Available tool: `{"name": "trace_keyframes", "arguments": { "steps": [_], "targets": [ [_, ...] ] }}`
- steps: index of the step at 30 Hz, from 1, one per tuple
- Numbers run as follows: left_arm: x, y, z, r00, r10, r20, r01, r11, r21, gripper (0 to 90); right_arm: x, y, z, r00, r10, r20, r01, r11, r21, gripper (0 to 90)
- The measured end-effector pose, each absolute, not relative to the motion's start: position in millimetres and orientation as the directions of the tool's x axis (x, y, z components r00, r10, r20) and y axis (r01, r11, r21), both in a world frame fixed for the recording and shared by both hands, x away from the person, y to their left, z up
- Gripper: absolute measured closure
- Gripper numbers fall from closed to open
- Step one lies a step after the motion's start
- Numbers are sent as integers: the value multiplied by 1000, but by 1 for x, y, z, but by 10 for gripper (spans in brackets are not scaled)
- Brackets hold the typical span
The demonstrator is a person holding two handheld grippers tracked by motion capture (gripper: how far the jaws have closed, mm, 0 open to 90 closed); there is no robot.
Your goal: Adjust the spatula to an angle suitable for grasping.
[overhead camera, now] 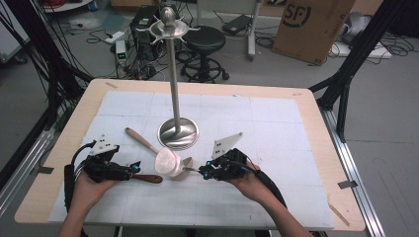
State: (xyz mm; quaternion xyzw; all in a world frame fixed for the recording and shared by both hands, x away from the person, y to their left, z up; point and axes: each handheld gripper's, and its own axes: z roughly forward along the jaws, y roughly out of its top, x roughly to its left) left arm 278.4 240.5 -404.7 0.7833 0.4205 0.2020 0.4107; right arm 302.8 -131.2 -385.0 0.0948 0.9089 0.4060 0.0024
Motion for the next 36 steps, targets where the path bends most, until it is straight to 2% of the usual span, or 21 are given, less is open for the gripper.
{"name": "trace_keyframes", "arguments": {
  "steps": [16, 36],
  "targets": [
    [279, 242, -405, 563, 826, -31, 496, -307, 812, 45, 289, -102, -398, -991, 96, 91, 132, 667, 733, 840],
    [279, 242, -405, 565, 824, -29, 496, -311, 811, 45, 280, -73, -424, -995, 45, 94, 97, 714, 693, 840]
  ]
}}
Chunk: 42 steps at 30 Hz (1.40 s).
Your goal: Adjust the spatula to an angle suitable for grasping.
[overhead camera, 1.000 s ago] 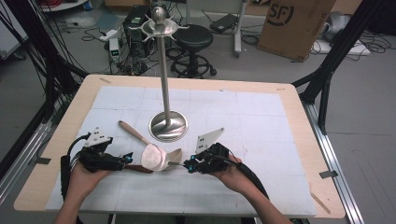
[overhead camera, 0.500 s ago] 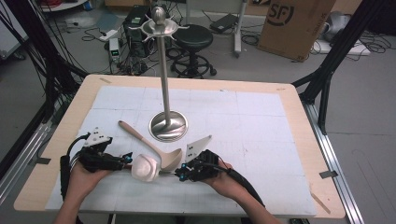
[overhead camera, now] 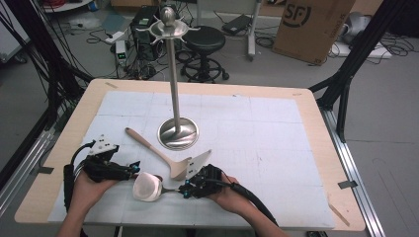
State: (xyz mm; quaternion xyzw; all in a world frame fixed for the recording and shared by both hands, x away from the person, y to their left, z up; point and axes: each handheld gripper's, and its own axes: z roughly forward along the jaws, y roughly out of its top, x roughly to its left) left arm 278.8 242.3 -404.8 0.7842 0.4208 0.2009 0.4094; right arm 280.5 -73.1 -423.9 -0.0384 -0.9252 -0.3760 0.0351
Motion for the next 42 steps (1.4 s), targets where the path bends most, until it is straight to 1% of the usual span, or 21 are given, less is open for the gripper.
{"name": "trace_keyframes", "arguments": {
  "steps": [9, 18, 28, 35, 39, 42],
  "targets": [
    [279, 242, -405, 565, 825, -30, 496, -310, 811, 45, 277, -69, -437, -996, 41, 80, 84, 742, 666, 839],
    [279, 242, -405, 565, 825, -27, 493, -311, 813, 45, 276, -71, -436, -996, 44, 79, 85, 741, 666, 825],
    [279, 240, -405, 570, 822, -25, 493, -317, 810, 45, 278, -89, -429, -994, 57, 98, 109, 717, 688, 717],
    [279, 239, -406, 572, 820, -22, 493, -322, 808, 45, 282, -111, -425, -988, 87, 130, 154, 696, 702, 688],
    [279, 238, -406, 574, 818, -22, 493, -325, 807, 45, 283, -125, -423, -984, 94, 149, 172, 686, 707, 654],
    [279, 238, -406, 575, 818, -21, 494, -326, 806, 45, 282, -135, -422, -984, 106, 143, 176, 689, 703, 649]
  ]
}}
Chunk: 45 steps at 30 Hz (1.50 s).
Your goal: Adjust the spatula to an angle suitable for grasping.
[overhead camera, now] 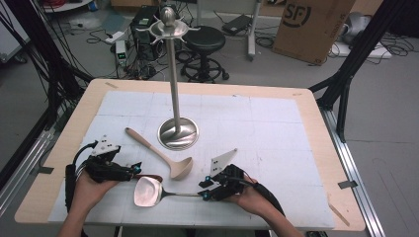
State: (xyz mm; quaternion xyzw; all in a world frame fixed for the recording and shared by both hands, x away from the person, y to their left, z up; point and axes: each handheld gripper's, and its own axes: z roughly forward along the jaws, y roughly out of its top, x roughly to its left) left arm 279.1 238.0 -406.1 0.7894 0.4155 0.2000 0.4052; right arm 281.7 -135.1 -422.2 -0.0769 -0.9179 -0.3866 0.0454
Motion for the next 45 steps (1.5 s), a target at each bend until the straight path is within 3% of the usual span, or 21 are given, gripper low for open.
{"name": "trace_keyframes", "arguments": {
  "steps": [14, 19, 35, 45],
  "targets": [
    [279, 238, -406, 576, 817, -20, 497, -330, 803, 45, 273, -190, -432, -976, 140, 165, 216, 696, 685, 618],
    [280, 237, -407, 575, 818, -24, 498, -326, 803, 45, 268, -201, -435, -980, 136, 144, 197, 717, 669, 691],
    [280, 237, -407, 581, 814, -19, 497, -335, 801, 45, 283, -175, -435, -988, 94, 125, 154, 715, 682, 719],
    [279, 237, -407, 587, 809, -26, 496, -334, 802, 45, 292, -165, -437, -984, 105, 144, 176, 705, 687, 702]
  ]
}}
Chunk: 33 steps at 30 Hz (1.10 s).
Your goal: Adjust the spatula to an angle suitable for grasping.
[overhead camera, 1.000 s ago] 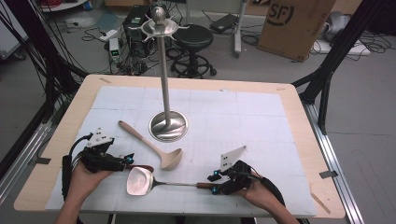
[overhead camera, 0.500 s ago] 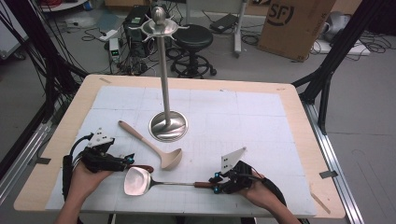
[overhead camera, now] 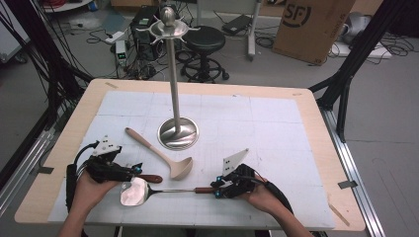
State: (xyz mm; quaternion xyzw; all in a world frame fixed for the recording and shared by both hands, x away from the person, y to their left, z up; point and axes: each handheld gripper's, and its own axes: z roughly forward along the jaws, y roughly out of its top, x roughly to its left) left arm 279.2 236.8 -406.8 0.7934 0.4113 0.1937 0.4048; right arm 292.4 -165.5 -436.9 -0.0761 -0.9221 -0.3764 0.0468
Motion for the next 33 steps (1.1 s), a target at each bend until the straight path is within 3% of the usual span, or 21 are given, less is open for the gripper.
{"name": "trace_keyframes", "arguments": {
  "steps": [9, 19, 33],
  "targets": [
    [279, 237, -407, 596, 802, -23, 492, -343, 800, 45, 290, -188, -442, -980, 140, 142, 199, 706, 679, 663],
    [278, 235, -407, 603, 798, -18, 490, -352, 797, 45, 291, -191, -442, -982, 119, 147, 187, 694, 695, 701],
    [278, 233, -405, 619, 785, -30, 480, -348, 805, 45, 299, -175, -407, -991, 67, 116, 131, 653, 746, 716]
  ]
}}
